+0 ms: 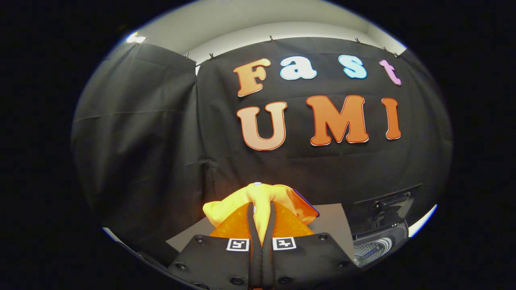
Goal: Put the clothes into the washing machine and then close the washing machine lid.
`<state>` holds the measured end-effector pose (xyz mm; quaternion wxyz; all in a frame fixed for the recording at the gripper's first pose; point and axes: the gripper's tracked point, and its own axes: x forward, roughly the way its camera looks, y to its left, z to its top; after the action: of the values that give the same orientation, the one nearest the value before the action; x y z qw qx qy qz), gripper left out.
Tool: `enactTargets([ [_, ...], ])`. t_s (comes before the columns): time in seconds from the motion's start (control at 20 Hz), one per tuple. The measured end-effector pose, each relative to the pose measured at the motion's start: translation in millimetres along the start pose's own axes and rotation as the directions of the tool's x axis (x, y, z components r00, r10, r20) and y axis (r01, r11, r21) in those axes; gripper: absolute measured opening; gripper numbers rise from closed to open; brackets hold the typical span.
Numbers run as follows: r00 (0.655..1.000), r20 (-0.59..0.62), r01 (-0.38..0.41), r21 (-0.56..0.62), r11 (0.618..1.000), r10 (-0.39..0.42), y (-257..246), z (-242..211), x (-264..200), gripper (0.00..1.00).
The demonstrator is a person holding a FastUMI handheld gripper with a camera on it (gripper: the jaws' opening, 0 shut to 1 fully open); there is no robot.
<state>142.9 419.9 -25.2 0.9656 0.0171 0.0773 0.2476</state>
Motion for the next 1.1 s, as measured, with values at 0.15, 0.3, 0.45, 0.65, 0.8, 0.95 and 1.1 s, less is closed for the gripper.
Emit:
enactTargets([
  [0.15,0.999,0.049,-0.014,-0.008,1.0,0.014,-28.9,23.9,-20.0,0.07],
  [0.3,0.996,0.088,-0.026,-0.008,1.0,0.026,-75.8,44.2,-38.7,0.07],
  [0.45,0.991,0.132,-0.015,-0.01,1.0,0.016,-131.1,57.4,-53.1,0.07],
  [0.65,0.988,0.156,0.008,0.018,1.0,-0.011,-204.8,61.6,-76.4,0.07],
  [0.8,0.988,0.146,0.04,0.02,0.999,-0.043,-262.1,53.3,-87.5,0.07],
  [0.95,0.989,0.128,0.081,-0.023,0.996,-0.077,-310.6,33.7,-96.6,0.07],
  [1.1,0.99,0.101,0.101,-0.055,0.993,-0.095,-346.8,5.7,-96.2,0.08],
])
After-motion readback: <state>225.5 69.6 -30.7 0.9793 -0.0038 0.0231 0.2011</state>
